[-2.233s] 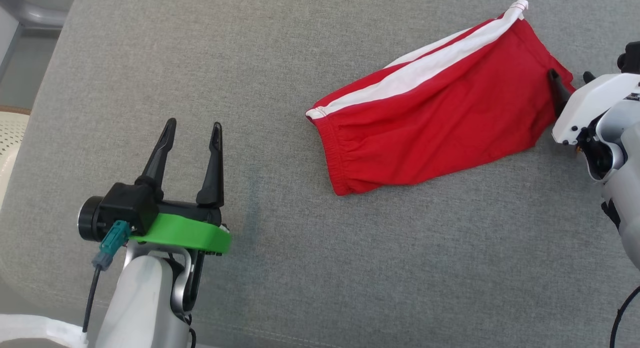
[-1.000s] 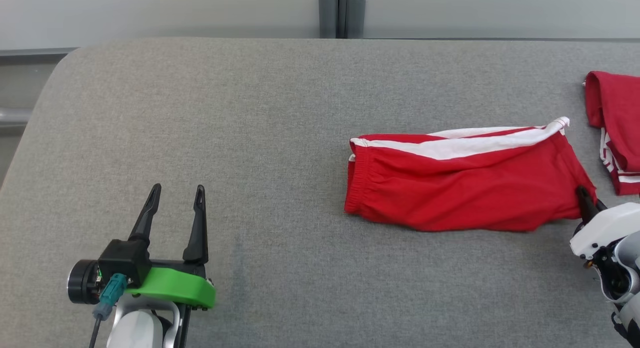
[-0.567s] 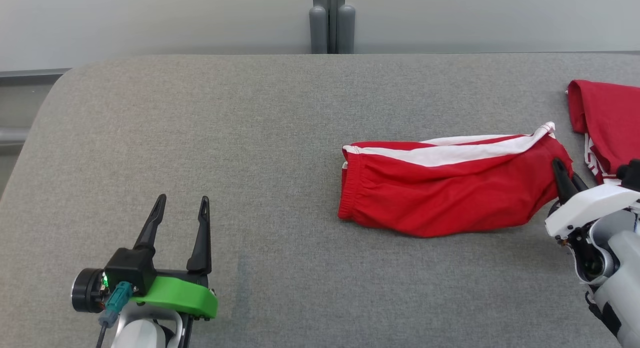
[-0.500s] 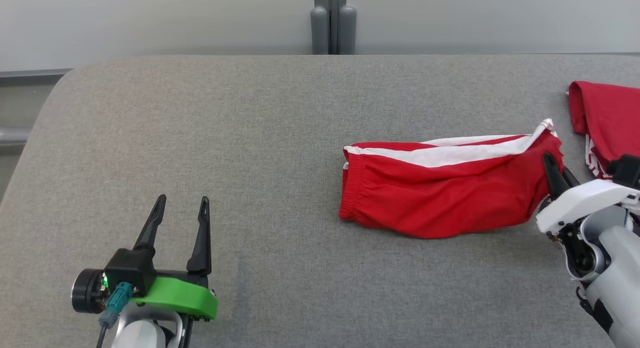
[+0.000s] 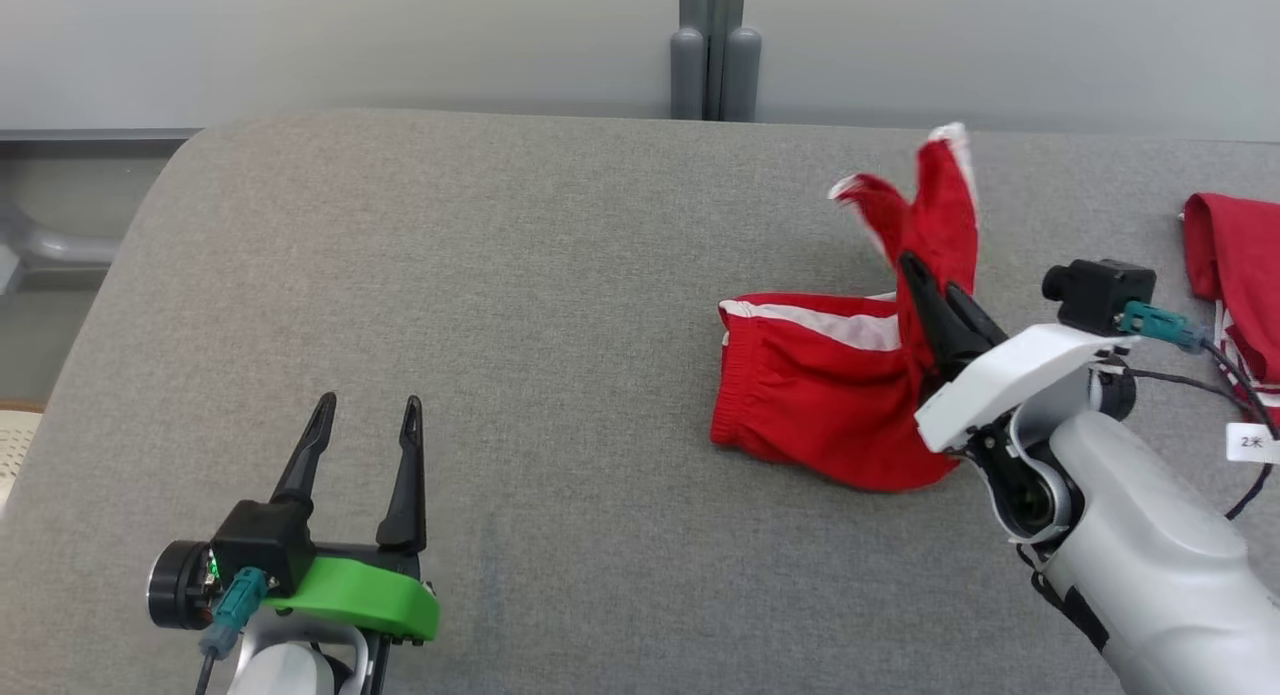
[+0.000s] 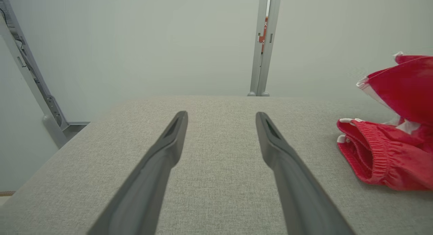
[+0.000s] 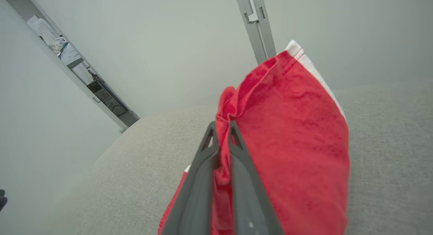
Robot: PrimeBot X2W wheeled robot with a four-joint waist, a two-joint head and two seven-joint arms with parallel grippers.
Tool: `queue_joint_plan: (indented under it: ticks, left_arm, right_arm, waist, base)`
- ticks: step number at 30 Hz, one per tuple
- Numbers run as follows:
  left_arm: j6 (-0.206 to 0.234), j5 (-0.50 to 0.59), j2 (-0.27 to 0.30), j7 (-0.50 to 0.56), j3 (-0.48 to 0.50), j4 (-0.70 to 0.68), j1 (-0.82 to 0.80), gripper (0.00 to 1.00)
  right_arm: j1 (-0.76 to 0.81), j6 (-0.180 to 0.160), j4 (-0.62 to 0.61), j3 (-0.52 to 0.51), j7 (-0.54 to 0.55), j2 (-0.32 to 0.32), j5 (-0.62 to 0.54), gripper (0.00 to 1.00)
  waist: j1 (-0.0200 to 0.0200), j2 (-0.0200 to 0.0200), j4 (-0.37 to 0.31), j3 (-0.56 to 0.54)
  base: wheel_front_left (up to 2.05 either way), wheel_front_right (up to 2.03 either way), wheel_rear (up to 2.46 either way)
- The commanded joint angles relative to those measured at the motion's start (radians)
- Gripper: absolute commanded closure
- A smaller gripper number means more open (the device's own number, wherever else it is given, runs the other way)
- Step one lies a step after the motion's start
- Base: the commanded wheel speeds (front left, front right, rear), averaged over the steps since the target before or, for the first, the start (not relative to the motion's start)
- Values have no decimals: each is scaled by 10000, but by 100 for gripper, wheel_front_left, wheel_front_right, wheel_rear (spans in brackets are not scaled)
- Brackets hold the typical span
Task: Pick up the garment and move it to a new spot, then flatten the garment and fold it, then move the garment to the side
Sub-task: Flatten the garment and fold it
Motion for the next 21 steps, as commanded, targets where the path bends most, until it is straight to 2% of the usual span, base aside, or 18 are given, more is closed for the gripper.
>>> queue_joint_plan:
  ticks: [1,6,20,21]
  left_arm:
    - [-19,-80,19,-26,-20,-3,70,0]
    - [21,-216,19,-26,-98,-16,52,0]
    - [136,-380,19,-26,-340,29,-68,0]
    - [143,-382,19,-26,-342,30,-62,0]
  right_arm:
    - [198,-4,-139,108,80,75,-132,100]
    - [617,-4,-466,480,337,388,-480,100]
    - [1498,-4,143,1274,272,1121,-1054,100]
    - [1516,-4,152,1263,182,1151,-986,74]
  waist:
    - [0,0,202,-25]
    - [0,0,512,55]
    - [0,0,845,238]
    - [0,0,829,231]
  base:
    - [0,0,0]
    - [0,0,0]
    - [0,0,0]
    - [0,0,0]
